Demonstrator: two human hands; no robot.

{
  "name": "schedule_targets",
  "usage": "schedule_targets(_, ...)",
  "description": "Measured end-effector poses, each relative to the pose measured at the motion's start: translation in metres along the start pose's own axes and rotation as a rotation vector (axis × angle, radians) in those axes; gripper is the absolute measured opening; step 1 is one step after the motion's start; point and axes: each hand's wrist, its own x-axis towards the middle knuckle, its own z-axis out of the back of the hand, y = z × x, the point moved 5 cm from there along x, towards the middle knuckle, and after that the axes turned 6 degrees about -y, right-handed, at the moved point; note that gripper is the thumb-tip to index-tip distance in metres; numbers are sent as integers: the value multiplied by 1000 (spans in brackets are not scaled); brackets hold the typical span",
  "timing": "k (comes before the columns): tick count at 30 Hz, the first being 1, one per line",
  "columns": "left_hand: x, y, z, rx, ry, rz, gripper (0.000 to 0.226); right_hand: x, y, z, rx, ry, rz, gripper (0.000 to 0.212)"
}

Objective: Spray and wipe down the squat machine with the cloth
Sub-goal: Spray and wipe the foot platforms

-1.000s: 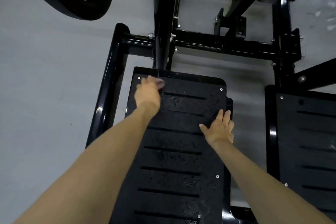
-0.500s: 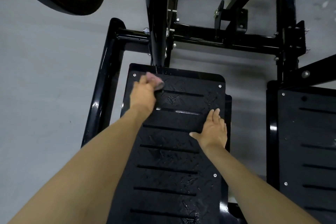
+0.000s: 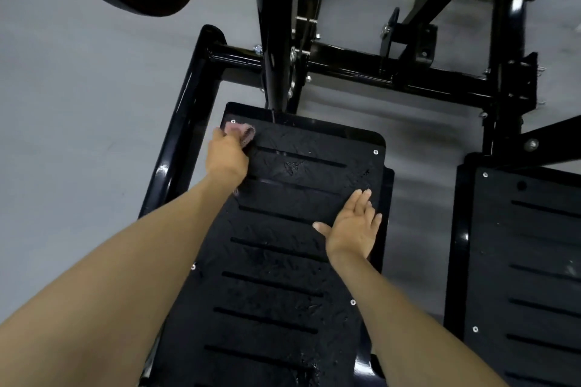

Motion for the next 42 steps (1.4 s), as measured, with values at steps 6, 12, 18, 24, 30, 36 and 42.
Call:
schedule_targets(6, -51, -36, -44, 109, 393, -427, 58, -1, 2, 4, -25, 4, 8, 105)
schedule_targets(12, -33, -31, -11, -43, 84, -258, 54, 0, -5, 3, -26, 63, 39, 116)
schedule_targets(18, 6, -28, 4, 53, -1, -66, 48, 2, -6, -2, -107, 67, 45, 123)
schedule_targets(24, -32, -66, -41, 165, 230, -497, 60, 1, -2, 1, -142, 82, 29, 122)
schedule_targets(30, -10, -73, -13, -9, 37, -560, 46, 0, 4, 0, -90, 133, -26, 122)
schedule_targets(36, 9, -49, -5, 252, 82, -236, 55, 2, 7, 0, -77, 120, -49, 122)
schedule_targets(42, -31, -86, -47, 301, 238, -687, 64, 0, 5, 1, -58, 106, -46, 121)
